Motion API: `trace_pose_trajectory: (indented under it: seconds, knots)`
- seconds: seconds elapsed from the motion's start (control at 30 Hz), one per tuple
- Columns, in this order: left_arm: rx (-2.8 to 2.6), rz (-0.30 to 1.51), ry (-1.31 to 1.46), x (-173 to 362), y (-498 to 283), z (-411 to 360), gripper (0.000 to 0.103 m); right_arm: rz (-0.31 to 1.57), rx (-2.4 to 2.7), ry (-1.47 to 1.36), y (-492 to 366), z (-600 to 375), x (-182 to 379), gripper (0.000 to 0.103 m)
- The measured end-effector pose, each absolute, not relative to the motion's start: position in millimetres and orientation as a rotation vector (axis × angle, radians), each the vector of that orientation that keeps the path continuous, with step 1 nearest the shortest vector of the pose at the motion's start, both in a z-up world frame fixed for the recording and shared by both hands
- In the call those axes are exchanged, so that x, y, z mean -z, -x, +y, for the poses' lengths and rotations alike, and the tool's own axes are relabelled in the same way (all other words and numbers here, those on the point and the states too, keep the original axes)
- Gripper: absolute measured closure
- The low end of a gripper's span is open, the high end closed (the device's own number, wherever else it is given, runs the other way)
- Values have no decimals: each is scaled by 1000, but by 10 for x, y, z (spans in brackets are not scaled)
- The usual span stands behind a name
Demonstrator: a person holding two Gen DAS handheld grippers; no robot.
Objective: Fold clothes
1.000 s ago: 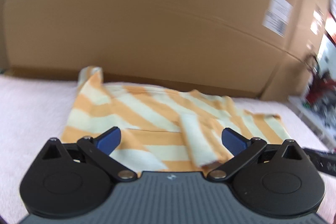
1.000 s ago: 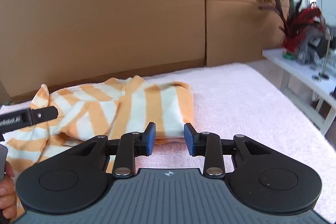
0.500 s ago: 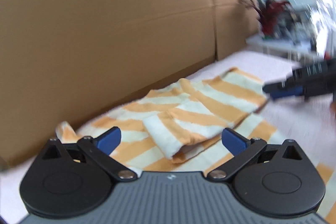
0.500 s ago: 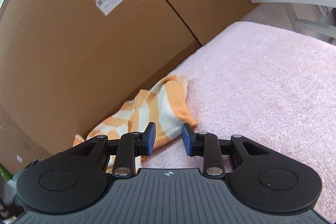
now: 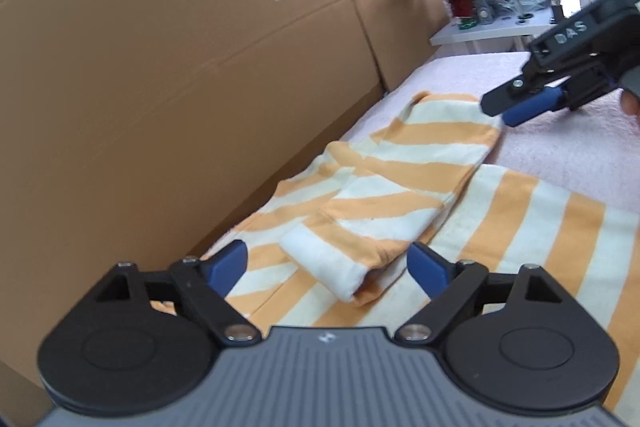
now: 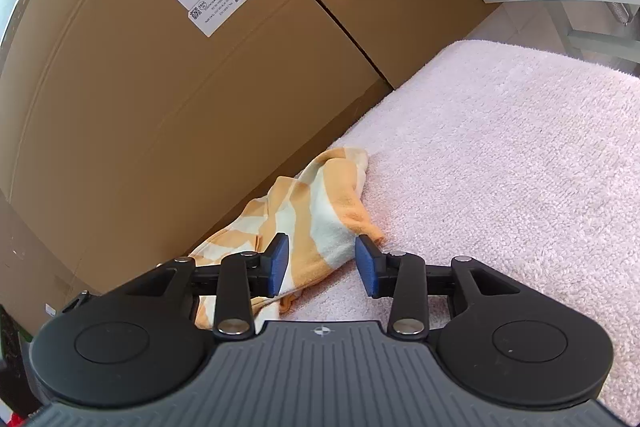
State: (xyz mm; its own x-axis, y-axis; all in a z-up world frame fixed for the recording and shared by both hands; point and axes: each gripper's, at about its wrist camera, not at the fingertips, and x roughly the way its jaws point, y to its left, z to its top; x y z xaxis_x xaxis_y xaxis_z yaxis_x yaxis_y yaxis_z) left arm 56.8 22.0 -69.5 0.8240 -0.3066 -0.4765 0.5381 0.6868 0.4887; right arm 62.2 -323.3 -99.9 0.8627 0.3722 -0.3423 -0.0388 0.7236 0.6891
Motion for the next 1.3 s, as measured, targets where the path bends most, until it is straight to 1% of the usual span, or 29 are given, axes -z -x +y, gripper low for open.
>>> trace_pose_trajectory:
  seconds: [0.07, 0.13, 0.2, 0.37, 0.43, 0.6, 0.77, 0.83, 0.97, 1.2, 1.3]
  knots:
    - [486, 372, -692, 694, -587, 198, 15, 488, -239, -736, -626, -3240, 1002, 63]
    - [473, 370, -740, 709, -626, 172, 20, 488, -241, -738, -619, -3252, 1007, 63]
    - [469, 374, -790, 725, -654, 161, 21, 486, -242, -741, -598, -3270, 1014, 62]
    - [486, 362, -882, 723, -679, 138, 19, 486, -242, -747, -604, -3281, 1020, 62]
    - [484, 355, -908, 729, -695, 120, 15, 486, -242, -747, -604, -3282, 1020, 62]
    - [545, 360, -944, 749, -637, 117, 13, 482, -241, -728, -596, -3268, 1005, 62]
    - [534, 368, -964, 780, -653, 116, 12, 467, -256, -682, -564, -3220, 955, 61]
    - [523, 380, -940, 748, -702, 124, 13, 443, -278, -657, -528, -3194, 919, 63]
    - [516, 384, -907, 705, -761, 148, 13, 439, -309, -654, -529, -3186, 910, 63]
    - [502, 354, -995, 764, -738, 114, 13, 450, -305, -662, -548, -3190, 925, 62]
    - [519, 332, -1044, 758, -668, 106, 11, 449, -305, -662, -547, -3190, 925, 62]
